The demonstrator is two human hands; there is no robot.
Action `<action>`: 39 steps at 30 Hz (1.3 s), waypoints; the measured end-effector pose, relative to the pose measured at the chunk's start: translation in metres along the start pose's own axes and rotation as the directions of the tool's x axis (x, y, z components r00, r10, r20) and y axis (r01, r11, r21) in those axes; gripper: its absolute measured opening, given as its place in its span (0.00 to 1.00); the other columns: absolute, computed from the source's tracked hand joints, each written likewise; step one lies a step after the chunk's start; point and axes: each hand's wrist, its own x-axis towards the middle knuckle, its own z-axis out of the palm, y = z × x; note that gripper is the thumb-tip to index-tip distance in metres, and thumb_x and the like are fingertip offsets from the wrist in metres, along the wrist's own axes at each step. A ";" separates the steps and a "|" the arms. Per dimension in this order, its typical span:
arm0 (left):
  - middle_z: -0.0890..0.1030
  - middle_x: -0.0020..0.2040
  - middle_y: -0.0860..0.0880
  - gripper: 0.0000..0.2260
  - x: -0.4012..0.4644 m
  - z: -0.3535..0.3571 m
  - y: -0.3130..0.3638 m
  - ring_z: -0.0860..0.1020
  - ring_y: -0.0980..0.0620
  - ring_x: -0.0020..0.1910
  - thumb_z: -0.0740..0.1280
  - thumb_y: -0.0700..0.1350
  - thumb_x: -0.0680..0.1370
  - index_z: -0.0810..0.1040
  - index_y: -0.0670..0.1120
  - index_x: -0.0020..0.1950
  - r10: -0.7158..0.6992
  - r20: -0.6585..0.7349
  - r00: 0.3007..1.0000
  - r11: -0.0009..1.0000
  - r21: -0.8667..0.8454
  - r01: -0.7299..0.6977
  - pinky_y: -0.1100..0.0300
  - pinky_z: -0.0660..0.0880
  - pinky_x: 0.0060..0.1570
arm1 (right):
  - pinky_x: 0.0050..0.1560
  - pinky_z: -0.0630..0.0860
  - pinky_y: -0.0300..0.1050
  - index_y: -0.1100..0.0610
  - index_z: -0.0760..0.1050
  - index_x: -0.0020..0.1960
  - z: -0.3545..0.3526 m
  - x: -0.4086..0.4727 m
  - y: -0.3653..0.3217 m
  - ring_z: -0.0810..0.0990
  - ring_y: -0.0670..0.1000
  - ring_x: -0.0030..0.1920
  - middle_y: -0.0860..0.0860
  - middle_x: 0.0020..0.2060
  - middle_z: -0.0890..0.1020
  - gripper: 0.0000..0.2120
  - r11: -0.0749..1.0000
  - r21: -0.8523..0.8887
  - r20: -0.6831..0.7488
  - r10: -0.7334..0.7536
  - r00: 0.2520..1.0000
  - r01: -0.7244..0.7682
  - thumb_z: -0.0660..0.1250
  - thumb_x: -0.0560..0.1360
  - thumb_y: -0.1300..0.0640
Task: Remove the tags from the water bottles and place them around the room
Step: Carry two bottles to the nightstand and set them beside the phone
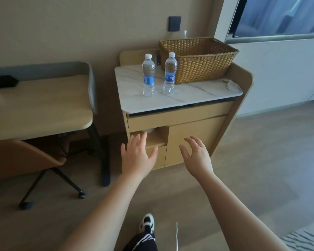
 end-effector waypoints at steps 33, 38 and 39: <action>0.76 0.60 0.55 0.36 0.463 0.061 -0.012 0.74 0.55 0.59 0.80 0.52 0.64 0.67 0.54 0.67 -0.149 -0.042 0.988 0.773 -0.627 0.090 0.61 0.70 0.57 | 0.48 0.72 0.36 0.42 0.65 0.65 0.066 0.490 -0.018 0.77 0.35 0.52 0.36 0.51 0.77 0.36 0.913 0.406 0.115 -0.087 0.990 0.033 0.77 0.62 0.48; 0.78 0.53 0.55 0.30 0.463 0.065 -0.014 0.77 0.55 0.51 0.80 0.52 0.64 0.70 0.54 0.60 -0.154 -0.113 0.982 0.798 -0.600 0.056 0.65 0.72 0.47 | 0.38 0.70 0.25 0.37 0.64 0.56 0.071 0.492 -0.019 0.74 0.27 0.47 0.26 0.46 0.76 0.31 0.917 0.395 0.059 -0.081 0.995 0.051 0.78 0.61 0.46; 0.78 0.52 0.54 0.30 0.462 0.065 -0.013 0.77 0.54 0.50 0.80 0.52 0.64 0.70 0.53 0.60 -0.152 -0.140 0.978 0.812 -0.582 0.043 0.63 0.73 0.47 | 0.38 0.70 0.24 0.37 0.63 0.56 0.071 0.491 -0.019 0.74 0.27 0.48 0.26 0.46 0.76 0.30 0.913 0.403 0.039 -0.084 0.996 0.061 0.78 0.61 0.47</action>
